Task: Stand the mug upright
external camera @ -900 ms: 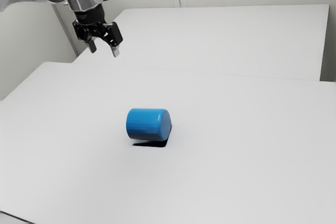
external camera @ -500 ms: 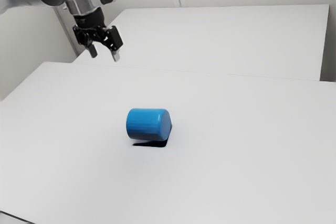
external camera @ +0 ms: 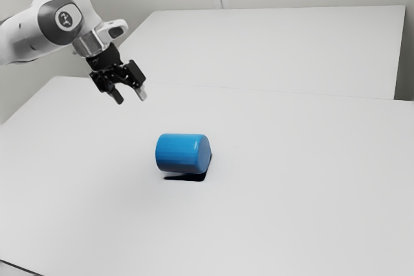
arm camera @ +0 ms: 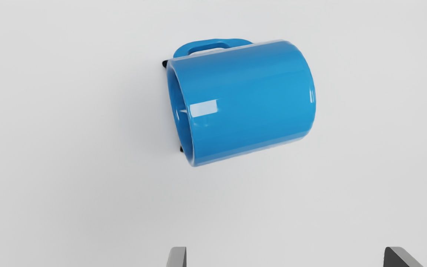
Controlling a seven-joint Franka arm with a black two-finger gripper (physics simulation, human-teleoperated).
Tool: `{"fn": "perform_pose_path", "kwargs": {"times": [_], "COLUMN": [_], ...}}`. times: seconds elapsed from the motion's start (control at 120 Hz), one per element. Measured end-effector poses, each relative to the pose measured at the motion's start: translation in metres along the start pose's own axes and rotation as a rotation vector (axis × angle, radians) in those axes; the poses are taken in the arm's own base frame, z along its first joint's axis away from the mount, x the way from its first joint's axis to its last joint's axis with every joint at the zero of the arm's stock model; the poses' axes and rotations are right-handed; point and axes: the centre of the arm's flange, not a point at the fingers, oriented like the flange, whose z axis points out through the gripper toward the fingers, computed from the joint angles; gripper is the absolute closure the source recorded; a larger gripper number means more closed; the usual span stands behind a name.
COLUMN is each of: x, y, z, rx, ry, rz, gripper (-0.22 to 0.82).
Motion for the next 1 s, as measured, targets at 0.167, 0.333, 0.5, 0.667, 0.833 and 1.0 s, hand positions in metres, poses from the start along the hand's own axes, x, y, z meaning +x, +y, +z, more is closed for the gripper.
{"fn": "perform_pose_path", "kwargs": {"times": [0.167, 0.333, 0.5, 0.667, 0.833, 1.0], "x": [-0.002, -0.007, -0.013, -0.014, -0.016, -0.015], "y": [-0.018, -0.029, -0.044, -0.062, -0.073, -0.088], "z": [0.024, 0.057, 0.091, 0.109, 0.134, 0.154], "rx": [-0.063, -0.137, -0.222, -0.291, -0.369, -0.437], "ry": [0.017, 0.030, 0.061, 0.118, 0.163, 0.213], "rz": [-0.004, -0.010, -0.034, -0.050, -0.059, -0.065], "gripper": [0.03, 0.03, 0.03, 0.03, 0.03, 0.03]}}
